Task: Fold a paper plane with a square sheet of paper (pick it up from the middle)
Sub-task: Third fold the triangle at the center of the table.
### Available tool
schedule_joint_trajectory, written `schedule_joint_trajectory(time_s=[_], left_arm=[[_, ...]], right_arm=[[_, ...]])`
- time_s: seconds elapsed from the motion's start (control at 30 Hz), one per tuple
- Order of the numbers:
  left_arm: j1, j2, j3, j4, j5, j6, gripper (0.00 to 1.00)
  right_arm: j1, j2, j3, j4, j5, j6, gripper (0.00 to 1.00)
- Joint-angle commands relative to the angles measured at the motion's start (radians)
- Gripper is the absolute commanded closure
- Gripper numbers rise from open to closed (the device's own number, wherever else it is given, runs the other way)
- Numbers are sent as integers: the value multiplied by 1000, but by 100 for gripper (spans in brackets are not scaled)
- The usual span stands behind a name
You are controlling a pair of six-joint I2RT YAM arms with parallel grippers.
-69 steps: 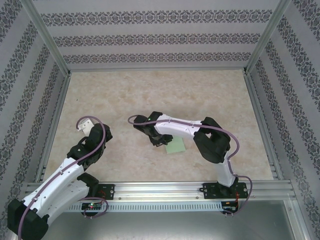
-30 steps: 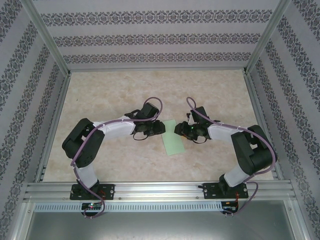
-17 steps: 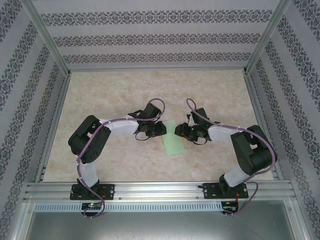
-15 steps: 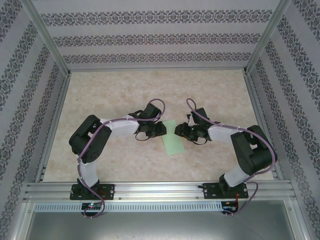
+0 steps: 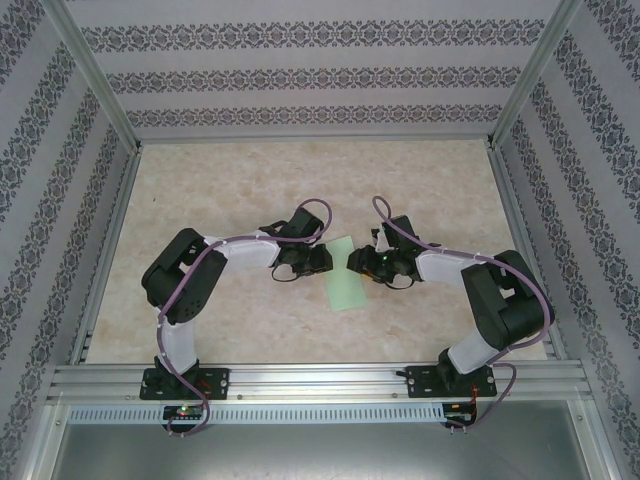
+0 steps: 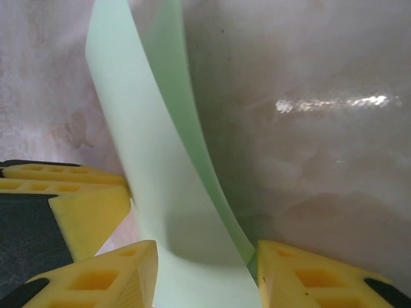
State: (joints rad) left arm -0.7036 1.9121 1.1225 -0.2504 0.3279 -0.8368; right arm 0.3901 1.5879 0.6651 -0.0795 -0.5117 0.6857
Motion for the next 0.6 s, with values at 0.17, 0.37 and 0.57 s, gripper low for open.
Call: schedule_joint_trajectory(time_s=[0.17, 0.37, 0.57], left_arm=[[-11, 18, 40, -41, -25, 52, 80], [-11, 18, 48, -64, -38, 64, 80], [-11, 21, 52, -69, -39, 64, 80]], right_arm=[[-18, 16, 25, 21, -24, -23, 55], [-29, 26, 41, 43, -44, -40, 53], [-36, 68, 76, 62, -90, -52, 53]])
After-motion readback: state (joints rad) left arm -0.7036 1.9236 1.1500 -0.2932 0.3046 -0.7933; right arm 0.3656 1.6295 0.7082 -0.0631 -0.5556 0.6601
